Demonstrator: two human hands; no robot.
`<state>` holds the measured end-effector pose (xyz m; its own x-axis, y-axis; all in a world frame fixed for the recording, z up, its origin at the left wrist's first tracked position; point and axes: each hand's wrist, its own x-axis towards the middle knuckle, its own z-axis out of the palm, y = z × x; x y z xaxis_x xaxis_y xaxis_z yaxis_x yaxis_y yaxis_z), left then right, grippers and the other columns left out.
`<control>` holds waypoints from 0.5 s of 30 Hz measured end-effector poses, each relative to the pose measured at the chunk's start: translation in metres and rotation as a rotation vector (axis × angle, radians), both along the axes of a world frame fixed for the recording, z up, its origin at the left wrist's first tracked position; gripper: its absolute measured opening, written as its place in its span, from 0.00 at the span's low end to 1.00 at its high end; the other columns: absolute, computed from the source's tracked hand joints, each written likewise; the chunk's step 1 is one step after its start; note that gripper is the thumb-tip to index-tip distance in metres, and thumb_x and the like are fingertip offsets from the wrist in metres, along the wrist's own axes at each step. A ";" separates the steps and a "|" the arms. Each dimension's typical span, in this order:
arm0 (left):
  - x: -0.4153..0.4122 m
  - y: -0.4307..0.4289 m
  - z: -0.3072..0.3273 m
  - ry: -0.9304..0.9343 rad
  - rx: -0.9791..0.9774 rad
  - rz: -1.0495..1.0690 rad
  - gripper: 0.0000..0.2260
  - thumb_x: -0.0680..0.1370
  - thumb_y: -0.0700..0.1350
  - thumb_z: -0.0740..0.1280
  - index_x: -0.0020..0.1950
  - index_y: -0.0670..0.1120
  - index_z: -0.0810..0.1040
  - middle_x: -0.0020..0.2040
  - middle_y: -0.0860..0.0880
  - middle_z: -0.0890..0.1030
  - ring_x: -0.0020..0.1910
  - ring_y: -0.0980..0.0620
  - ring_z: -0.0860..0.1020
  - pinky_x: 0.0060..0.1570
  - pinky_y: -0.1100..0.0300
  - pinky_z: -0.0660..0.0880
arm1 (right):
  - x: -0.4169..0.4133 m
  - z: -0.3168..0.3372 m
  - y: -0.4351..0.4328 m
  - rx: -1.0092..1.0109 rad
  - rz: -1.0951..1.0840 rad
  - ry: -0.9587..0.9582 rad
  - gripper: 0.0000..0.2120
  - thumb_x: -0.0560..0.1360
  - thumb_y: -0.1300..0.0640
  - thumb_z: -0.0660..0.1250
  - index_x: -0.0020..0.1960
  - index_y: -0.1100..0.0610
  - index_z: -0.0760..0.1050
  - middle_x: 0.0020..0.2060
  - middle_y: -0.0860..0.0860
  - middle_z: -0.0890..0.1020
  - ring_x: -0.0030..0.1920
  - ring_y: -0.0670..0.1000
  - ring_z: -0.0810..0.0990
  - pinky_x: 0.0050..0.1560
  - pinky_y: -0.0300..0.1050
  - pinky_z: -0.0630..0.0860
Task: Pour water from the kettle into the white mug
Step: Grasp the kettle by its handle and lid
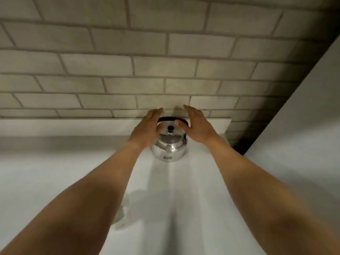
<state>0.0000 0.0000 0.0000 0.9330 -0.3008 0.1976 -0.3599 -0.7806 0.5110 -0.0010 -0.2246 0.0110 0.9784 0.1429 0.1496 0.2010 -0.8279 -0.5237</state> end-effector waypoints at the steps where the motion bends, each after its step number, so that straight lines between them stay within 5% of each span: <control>1: 0.004 -0.002 -0.004 -0.006 -0.002 0.007 0.25 0.87 0.49 0.60 0.83 0.48 0.58 0.81 0.46 0.61 0.77 0.43 0.66 0.71 0.46 0.69 | 0.005 -0.003 0.000 0.020 0.027 -0.017 0.39 0.79 0.31 0.61 0.83 0.48 0.57 0.81 0.49 0.64 0.81 0.53 0.60 0.75 0.50 0.62; 6: 0.015 -0.004 -0.017 0.004 0.004 0.055 0.18 0.87 0.45 0.58 0.77 0.44 0.70 0.70 0.41 0.77 0.67 0.40 0.75 0.64 0.51 0.71 | 0.021 -0.010 0.009 0.088 0.218 0.064 0.20 0.83 0.43 0.61 0.73 0.44 0.73 0.66 0.46 0.80 0.65 0.48 0.78 0.67 0.47 0.74; 10: 0.016 -0.003 -0.013 0.004 0.036 0.036 0.16 0.87 0.45 0.58 0.73 0.45 0.74 0.63 0.43 0.80 0.61 0.41 0.77 0.57 0.53 0.72 | 0.023 -0.007 0.011 0.093 0.247 0.078 0.15 0.84 0.49 0.62 0.69 0.49 0.77 0.55 0.43 0.83 0.55 0.45 0.80 0.52 0.34 0.72; 15: -0.006 0.006 0.007 -0.033 0.015 -0.003 0.15 0.87 0.47 0.58 0.72 0.48 0.75 0.57 0.47 0.79 0.56 0.45 0.77 0.49 0.57 0.67 | 0.002 0.013 0.015 0.131 0.199 0.099 0.04 0.83 0.48 0.63 0.54 0.42 0.77 0.42 0.39 0.81 0.42 0.38 0.79 0.41 0.33 0.69</control>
<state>-0.0056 0.0057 0.0073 0.9251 -0.3070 0.2236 -0.3789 -0.7870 0.4870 0.0013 -0.2095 0.0242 0.9438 0.3198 0.0839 0.2953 -0.7012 -0.6489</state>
